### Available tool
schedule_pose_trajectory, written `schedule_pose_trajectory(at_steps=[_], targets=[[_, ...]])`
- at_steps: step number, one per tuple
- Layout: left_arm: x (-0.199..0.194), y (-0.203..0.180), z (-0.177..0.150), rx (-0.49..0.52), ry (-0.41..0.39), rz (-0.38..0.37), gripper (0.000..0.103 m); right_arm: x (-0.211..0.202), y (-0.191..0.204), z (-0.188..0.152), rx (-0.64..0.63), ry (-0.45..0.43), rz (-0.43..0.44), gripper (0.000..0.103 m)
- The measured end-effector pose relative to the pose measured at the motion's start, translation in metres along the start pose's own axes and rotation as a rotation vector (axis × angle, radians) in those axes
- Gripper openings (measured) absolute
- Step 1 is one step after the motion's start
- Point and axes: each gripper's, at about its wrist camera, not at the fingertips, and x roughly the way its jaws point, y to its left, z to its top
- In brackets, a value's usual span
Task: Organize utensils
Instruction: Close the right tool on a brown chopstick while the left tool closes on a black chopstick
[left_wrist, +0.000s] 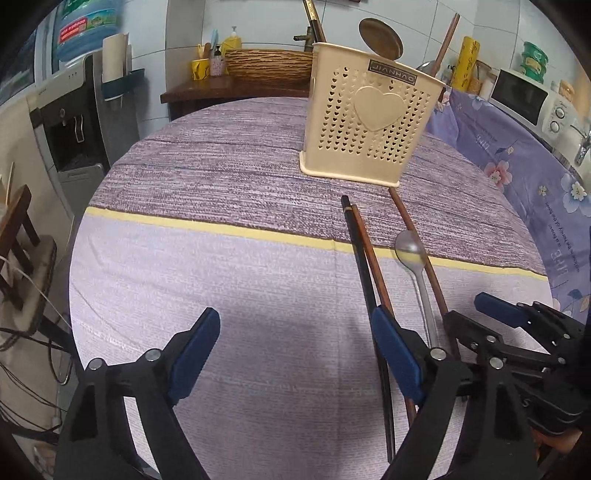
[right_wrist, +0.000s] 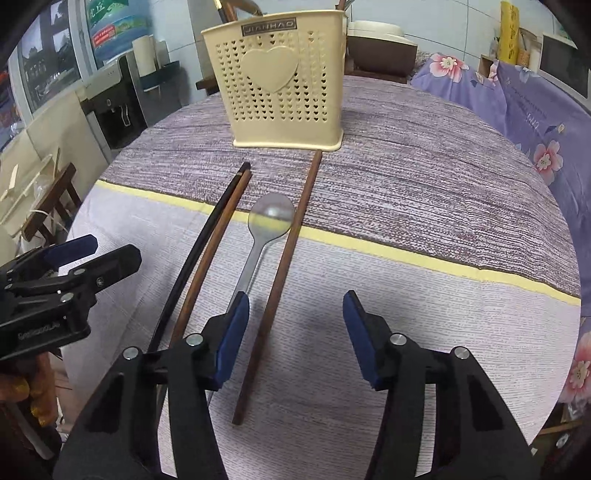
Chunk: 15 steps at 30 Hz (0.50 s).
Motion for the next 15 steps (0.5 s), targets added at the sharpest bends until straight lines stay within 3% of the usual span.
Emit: schedule_pose_trajectory(at_steps=[10,12,15], targets=[[0.003,-0.016,-0.006,0.03,0.023,-0.018,0.077,0.001,0.004,-0.005,-0.011,-0.013,-0.025,0.01],[0.003,-0.021,-0.008,0.045,0.027,-0.024,0.076,-0.003,-0.001,-0.008,-0.016,-0.015,-0.051,0.009],[0.006,-0.025,-0.01,0.061,0.041,-0.029,0.066,-0.008,-0.014,-0.014,0.003,-0.014,-0.049,0.009]])
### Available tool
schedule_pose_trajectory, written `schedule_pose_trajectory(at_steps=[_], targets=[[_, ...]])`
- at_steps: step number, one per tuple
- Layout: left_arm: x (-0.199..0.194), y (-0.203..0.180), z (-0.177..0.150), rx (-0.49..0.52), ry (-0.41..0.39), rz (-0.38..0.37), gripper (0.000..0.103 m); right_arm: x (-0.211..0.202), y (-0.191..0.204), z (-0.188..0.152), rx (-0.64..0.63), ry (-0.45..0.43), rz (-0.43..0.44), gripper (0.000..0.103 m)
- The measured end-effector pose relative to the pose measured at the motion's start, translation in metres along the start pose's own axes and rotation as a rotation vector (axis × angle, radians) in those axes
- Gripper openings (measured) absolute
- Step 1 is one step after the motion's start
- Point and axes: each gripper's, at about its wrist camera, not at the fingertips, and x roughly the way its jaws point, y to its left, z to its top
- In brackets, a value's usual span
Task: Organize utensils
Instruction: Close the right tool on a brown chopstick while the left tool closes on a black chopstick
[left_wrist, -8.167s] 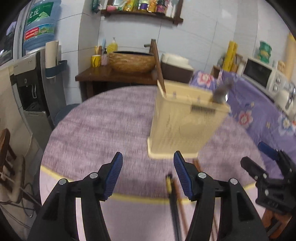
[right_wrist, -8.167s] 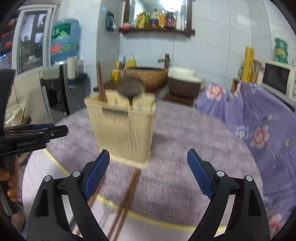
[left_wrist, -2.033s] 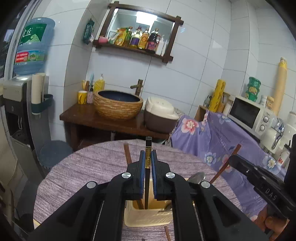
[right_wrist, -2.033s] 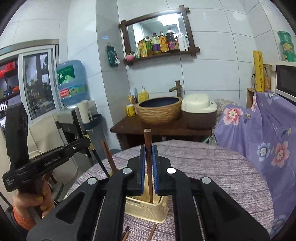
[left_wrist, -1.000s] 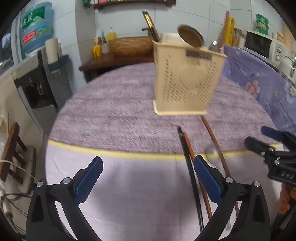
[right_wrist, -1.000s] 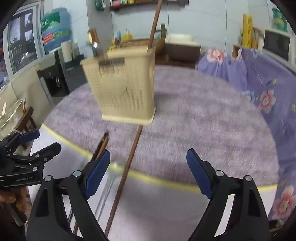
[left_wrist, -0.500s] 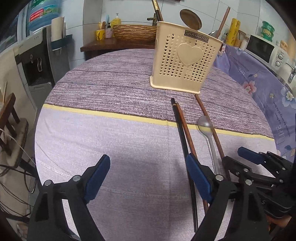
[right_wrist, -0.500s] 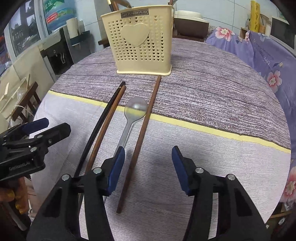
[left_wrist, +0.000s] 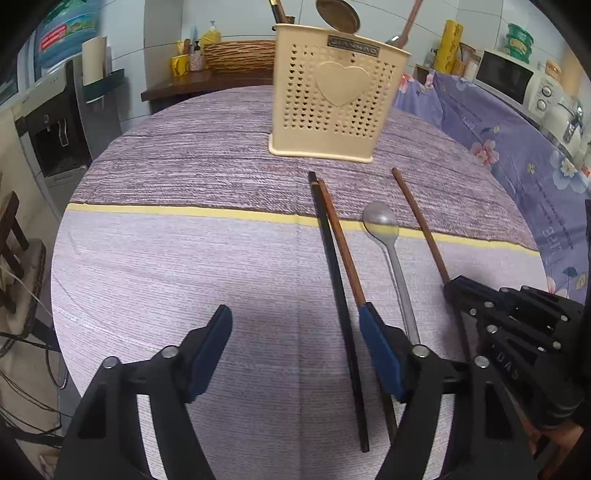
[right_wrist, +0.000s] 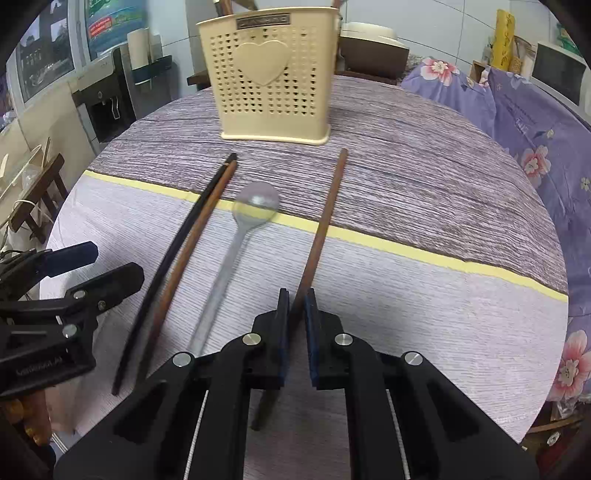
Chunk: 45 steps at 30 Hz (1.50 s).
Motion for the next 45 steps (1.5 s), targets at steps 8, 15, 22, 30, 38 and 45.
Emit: schedule_pose_trajectory(at_steps=[8,15,22,30,38,45], targets=[[0.004,-0.012,-0.007,0.034,0.023,-0.004,0.058,-0.01,-0.018,-0.007,0.034,-0.015,-0.03,0.009],[0.009,-0.018,-0.005,0.101,0.006,0.093,0.044,-0.014,-0.026,-0.01,0.04,-0.015,-0.042,0.009],[0.01,0.001,0.002,0.061,0.011,0.106,0.04,-0.013,-0.051,-0.016,0.109,0.004,-0.01,0.01],[0.02,0.012,0.022,0.033,0.031,0.054,0.04,-0.011,-0.064,0.003,0.17,-0.041,0.038,0.032],[0.052,-0.001,0.058,0.122,0.067,0.059,0.041,0.007,-0.069,0.05,0.149,-0.052,0.045,0.032],[0.074,-0.006,0.089,0.161,0.111,0.053,0.041,0.043,-0.073,0.08,0.14,0.002,-0.008,0.032]])
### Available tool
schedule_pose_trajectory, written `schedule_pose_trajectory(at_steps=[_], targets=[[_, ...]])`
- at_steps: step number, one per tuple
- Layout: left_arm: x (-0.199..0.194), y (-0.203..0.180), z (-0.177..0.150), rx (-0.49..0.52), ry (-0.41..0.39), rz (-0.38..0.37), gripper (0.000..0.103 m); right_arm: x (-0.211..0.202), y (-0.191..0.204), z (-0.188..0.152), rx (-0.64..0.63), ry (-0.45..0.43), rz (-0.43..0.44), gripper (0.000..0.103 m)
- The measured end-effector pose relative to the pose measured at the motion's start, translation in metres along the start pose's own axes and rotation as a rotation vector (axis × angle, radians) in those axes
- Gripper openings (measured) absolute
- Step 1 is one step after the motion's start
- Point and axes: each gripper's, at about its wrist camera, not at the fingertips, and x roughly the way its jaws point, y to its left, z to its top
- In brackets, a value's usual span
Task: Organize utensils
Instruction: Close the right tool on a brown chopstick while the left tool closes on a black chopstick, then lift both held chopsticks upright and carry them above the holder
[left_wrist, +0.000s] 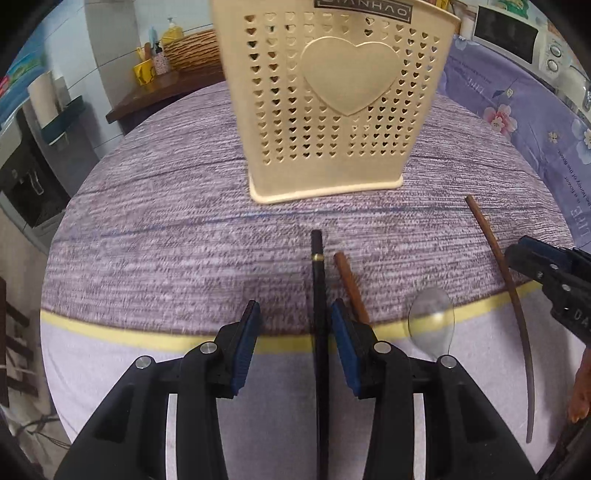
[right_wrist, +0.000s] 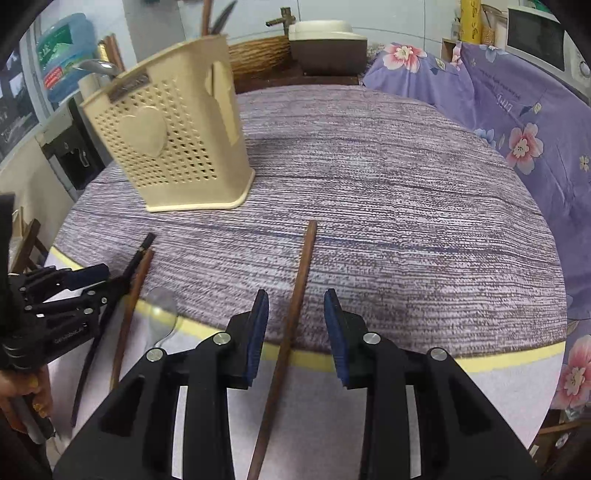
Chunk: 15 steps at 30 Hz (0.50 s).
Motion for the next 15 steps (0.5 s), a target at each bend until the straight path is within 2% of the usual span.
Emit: schedule_pose_trajectory(at_steps=[6,11,15], targets=[[0.007,-0.002,0.014,-0.001,0.009,0.001,0.034,0.022,-0.006,0.012,0.044,0.04,0.006,0.032],[0.009,-0.003,0.018,-0.002,0.007,0.004,0.026,0.029,-0.001,0.021,0.024,0.031,-0.036,0.03],[0.011,-0.003,0.021,-0.005,-0.003,0.011,0.02,0.035,0.005,0.027,-0.007,0.014,-0.077,0.013]])
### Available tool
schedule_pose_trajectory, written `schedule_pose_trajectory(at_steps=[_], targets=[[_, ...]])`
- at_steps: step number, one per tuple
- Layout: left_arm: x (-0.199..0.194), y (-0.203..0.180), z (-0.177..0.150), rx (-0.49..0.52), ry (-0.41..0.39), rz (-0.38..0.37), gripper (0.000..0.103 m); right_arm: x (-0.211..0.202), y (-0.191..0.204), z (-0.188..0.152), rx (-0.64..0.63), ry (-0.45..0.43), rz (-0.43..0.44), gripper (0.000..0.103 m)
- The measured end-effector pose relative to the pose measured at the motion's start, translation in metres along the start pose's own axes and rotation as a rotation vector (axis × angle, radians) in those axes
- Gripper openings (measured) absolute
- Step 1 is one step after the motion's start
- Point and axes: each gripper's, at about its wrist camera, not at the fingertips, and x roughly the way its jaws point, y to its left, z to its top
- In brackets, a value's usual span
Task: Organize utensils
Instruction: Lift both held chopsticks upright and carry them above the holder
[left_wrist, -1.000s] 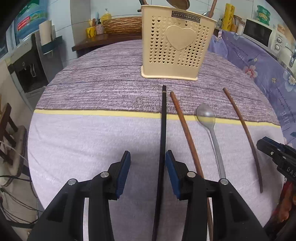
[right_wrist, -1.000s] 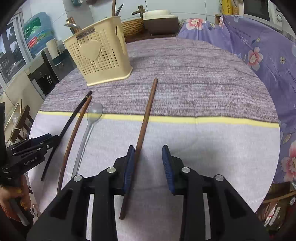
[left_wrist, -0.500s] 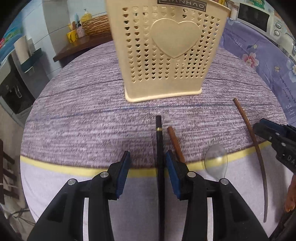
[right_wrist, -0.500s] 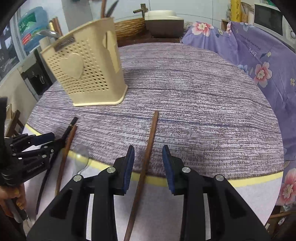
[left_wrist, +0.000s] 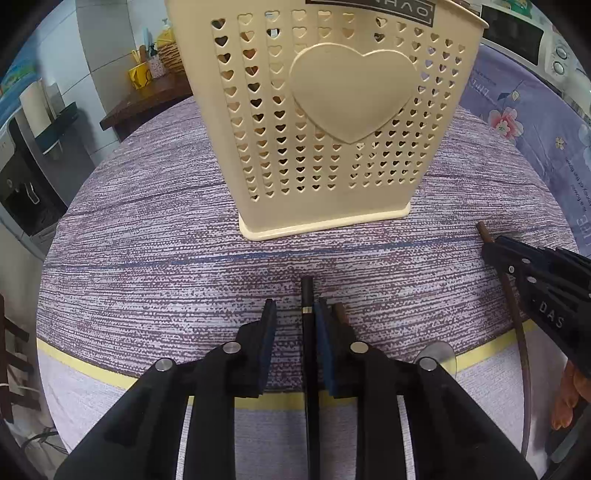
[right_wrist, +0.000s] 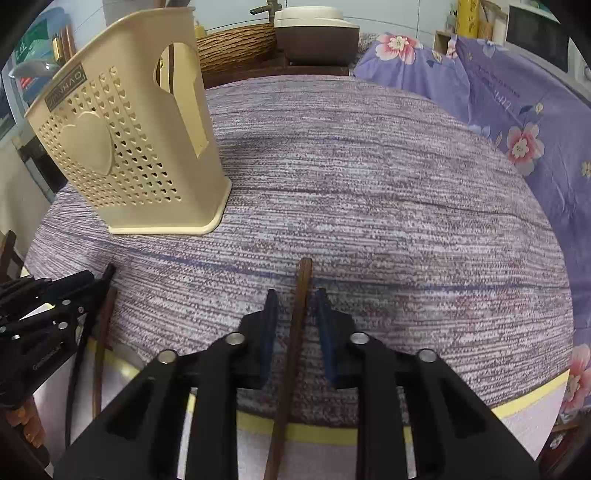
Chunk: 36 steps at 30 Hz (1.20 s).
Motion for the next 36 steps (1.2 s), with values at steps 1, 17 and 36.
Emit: schedule_pose_trajectory(at_steps=[1,17,36], targets=[[0.0,0.0,0.0,-0.001,-0.002,0.002,0.017,0.0,0.001,0.0,-0.005,-0.003,-0.002,0.01],[-0.052,0.021,0.001,-0.07,-0.135,-0.046,0.009,-0.068,-0.002,-0.002,0.005,-0.151,0.173,0.008],[-0.184,0.07,0.02,-0.154,-0.427,-0.071,0.008,-0.215,-0.027,0.027,-0.054,-0.428,0.266,0.008]])
